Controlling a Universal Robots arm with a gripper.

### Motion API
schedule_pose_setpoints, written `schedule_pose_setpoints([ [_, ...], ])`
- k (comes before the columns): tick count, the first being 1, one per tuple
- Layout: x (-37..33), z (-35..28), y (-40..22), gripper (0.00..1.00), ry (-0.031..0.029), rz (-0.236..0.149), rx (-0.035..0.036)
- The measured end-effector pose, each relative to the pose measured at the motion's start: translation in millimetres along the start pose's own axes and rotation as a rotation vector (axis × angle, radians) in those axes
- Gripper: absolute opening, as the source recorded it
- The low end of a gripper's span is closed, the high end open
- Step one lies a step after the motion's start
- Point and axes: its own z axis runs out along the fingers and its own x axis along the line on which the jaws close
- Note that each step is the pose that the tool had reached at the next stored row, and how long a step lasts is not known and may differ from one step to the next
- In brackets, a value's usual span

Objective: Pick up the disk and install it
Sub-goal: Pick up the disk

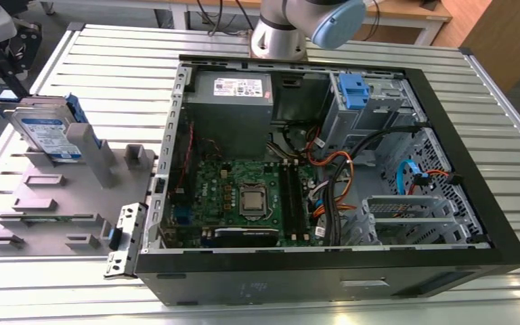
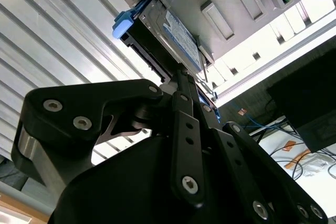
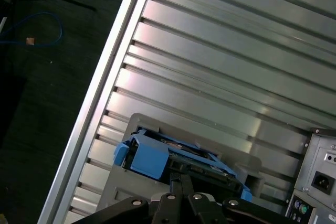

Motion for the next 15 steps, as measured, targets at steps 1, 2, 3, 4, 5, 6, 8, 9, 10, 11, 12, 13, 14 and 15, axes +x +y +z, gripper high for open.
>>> schedule_pose_setpoints([
  [1,0.0,0.0,0.0,0.11,0.0000,-0.001,0.0000],
  [2,0.0,0.0,0.0,0.11,0.0002,-0.003,-0.0001],
  [3,0.0,0.0,0.0,0.11,0.0003,-0.007,-0.0002],
  [4,0.0,0.0,0.0,0.11,0.0004,-0.011,-0.0004],
  [5,0.0,0.1,0.0,0.11,0.0006,-0.017,-0.0005],
  [6,0.0,0.0,0.0,0.11,0.0009,-0.023,-0.0007],
  [8,0.0,0.1,0.0,0.11,0.0015,-0.038,-0.0011],
  [9,0.0,0.1,0.0,0.11,0.0019,-0.047,-0.0014],
  [10,0.0,0.1,0.0,0.11,0.0023,-0.056,-0.0016],
  [11,0.0,0.0,0.0,0.11,0.0028,-0.066,-0.0019],
  [12,0.0,0.0,0.0,0.11,0.0032,-0.076,-0.0021],
  [13,0.0,0.1,0.0,0.11,0.0036,-0.086,-0.0025],
  [14,0.0,0.1,0.0,0.11,0.0041,-0.098,-0.0028],
  [15,0.0,0.0,0.0,0.11,0.0047,-0.110,-0.0031],
])
